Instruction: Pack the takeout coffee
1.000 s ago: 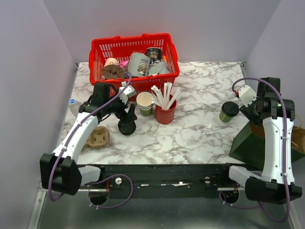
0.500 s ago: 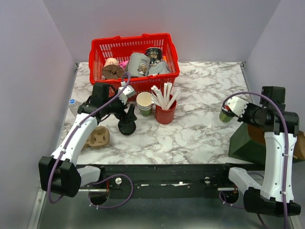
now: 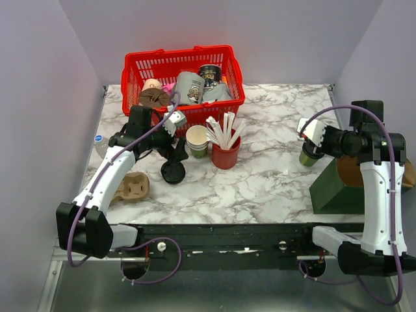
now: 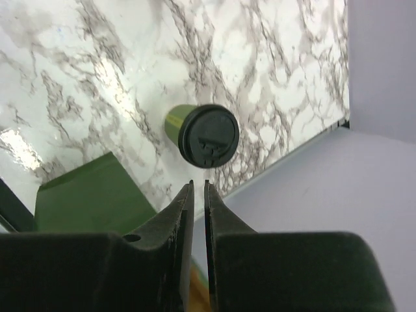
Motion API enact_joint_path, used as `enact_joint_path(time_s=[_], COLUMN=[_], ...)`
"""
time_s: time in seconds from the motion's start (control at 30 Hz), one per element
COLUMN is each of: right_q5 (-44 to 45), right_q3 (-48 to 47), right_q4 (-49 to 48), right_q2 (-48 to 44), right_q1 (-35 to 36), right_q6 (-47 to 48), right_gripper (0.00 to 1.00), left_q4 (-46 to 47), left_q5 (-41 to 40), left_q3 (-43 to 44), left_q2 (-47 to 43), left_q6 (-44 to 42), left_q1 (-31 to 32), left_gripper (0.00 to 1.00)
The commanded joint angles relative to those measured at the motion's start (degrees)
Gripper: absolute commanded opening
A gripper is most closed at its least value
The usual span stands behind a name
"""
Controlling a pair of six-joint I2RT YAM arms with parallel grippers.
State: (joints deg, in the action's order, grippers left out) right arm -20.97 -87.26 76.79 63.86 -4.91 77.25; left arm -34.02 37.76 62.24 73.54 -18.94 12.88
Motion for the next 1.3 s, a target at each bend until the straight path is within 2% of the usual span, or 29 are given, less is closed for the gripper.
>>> enact_joint_path(time_s=[0.0, 0.07, 0.13, 0.17, 0.2, 0.3, 0.43, 0.53, 0.67, 0.9, 1.07, 1.17, 1.2, 1.27], right_q5=[-3.29, -2.15, -2.4, -2.41, -2.15, 3.03, 13.03, 19.1, 22.63, 22.29, 17.99, 16.23, 15.88, 14.47], right_q3=[0.17, -0.62, -4.21, -5.62, -6.85, -9.76, -7.67, -1.87, 2.79, 4.56, 5.7, 6.84, 7.02, 7.28], right_q4=[10.74, 10.66, 10.66, 10.4, 9.78, 6.88, 10.64, 10.74, 10.66, 10.66, 10.74, 10.74, 10.66, 10.83], right_q2=[1.27, 1.97, 2.94, 3.2, 3.29, 1.37, -1.45, -4.96, -8.04, -5.06, -1.98, -1.02, -0.84, -0.84], right_q1=[0.86, 0.86, 0.86, 0.86, 0.86, 0.86, -0.89, -2.65, -5.28, -8.54, -9.24, -9.24, -9.24, -9.24], right_q6=[0.18, -1.31, -5.94, -7.8, -9.73, -15.55, -13.36, -10.56, -3.89, 1.4, 6.67, 9.74, 10.28, 11.68], right_gripper=[0.18, 0.21, 0.3, 0.42, 0.47, 0.52, 0.51, 0.51, 0.53, 0.55, 0.53, 0.46, 0.39, 0.32], left_q4=[-0.96, -1.22, -1.22, -1.4, -1.31, 0.27, 2.99, 4.57, 6.68, 8.18, 8.36, 8.79, 8.97, 9.06], left_q5=[0.12, -0.32, -0.23, 0.12, 0.56, 2.58, 5.04, 6.27, 6.54, 6.63, 5.93, 5.84, 5.84, 5.66], left_q3=[1.83, 2.01, 2.45, 2.62, 2.89, 2.28, 1.4, 0.96, -0.71, -3.0, -3.79, -3.88, -3.88, -3.88], left_q2=[0.47, 0.55, 0.47, 0.47, 0.38, -0.59, -1.2, -1.64, -1.99, -2.87, -3.31, -3.23, -3.14, -3.05], left_q6=[0.04, -0.04, -0.05, -0.13, -0.13, -0.31, 0.66, 0.57, -0.04, 0.22, 0.74, 1.8, 2.24, 2.85], left_q1=[0.21, 0.21, 0.21, 0.21, 0.21, 0.3, 0.56, 0.56, 0.56, 0.56, 0.48, 0.56, 0.56, 0.56], left_gripper=[0.94, 0.94, 0.94, 0.94, 0.94, 0.94, 0.94, 0.94, 0.94, 0.94, 0.94, 0.94, 0.94, 0.94])
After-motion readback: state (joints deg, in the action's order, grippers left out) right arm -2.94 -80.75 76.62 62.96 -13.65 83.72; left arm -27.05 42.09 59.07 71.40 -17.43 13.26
